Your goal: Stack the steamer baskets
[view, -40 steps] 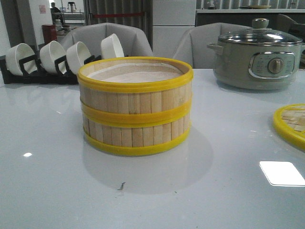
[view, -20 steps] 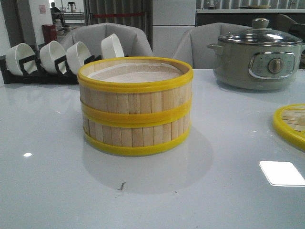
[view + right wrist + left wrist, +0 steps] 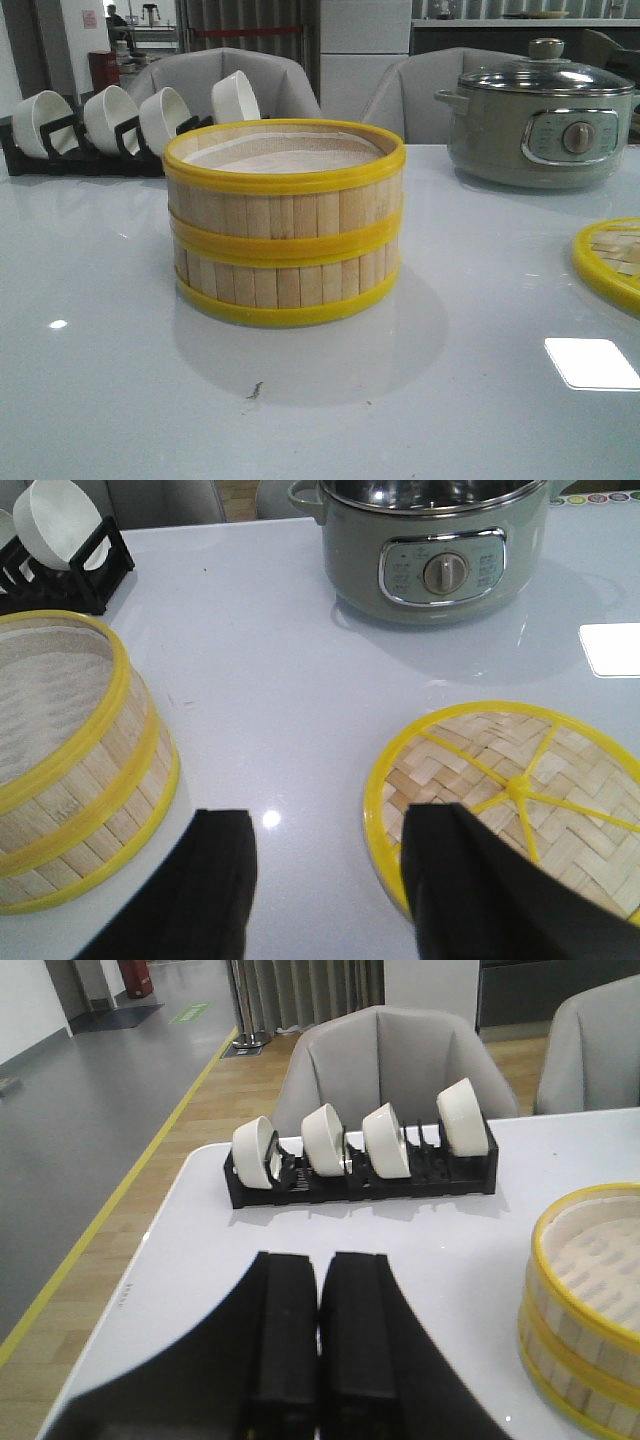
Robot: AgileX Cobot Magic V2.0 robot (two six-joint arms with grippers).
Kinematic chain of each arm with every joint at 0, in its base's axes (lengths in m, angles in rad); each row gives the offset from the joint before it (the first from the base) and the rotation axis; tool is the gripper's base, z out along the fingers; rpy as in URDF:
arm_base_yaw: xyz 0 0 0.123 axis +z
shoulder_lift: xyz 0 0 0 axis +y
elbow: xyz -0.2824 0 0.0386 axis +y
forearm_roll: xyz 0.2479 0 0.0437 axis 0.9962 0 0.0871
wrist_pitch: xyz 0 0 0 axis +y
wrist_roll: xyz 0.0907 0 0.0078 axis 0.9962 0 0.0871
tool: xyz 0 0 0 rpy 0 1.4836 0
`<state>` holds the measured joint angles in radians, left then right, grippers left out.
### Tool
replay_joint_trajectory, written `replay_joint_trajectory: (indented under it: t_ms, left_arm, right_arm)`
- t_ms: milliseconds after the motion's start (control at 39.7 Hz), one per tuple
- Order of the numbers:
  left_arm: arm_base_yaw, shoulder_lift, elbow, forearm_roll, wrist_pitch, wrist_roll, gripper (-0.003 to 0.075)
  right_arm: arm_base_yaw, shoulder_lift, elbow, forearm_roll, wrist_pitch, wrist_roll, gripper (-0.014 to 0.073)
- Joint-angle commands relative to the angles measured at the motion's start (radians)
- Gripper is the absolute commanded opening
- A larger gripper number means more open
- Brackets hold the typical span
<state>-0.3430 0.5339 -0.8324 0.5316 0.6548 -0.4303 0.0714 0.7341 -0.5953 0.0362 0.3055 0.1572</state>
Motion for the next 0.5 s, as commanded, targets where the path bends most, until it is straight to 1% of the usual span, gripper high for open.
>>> replay_joint_trajectory:
  t_ms: [0,126,277,377,478]
  left_arm:
    - [-0.007,0.008,-0.027,-0.040,-0.117,-0.016,0.0087]
    - [-0.007,0.008,-0.023,-0.114,-0.146,-0.014,0.0088]
    - [-0.009,0.008,0.005,-0.118,-0.164,-0.006,0.0088]
    - [-0.033,0.008,0.028,-0.118,-0.169,-0.001,0.0088]
    - [-0.059,0.008,0.043,-0.114,-0.178,0.055,0.0088]
  right_arm:
    - [0.000,0.002,-0.036,-0.013,-0.080,-0.005,0.0442]
    - [0.000,0.002,-0.036,-0.013,-0.079,-0.005,0.0442]
    - [0.000,0.002,-0.036,-0.013,-0.076,-0.005,0.0442]
    - [0.000,0.002,-0.036,-0.013,-0.069,-0.005,0.0442]
    - [0.000,0.002,-0.036,-0.013,-0.066,-0.005,0.0442]
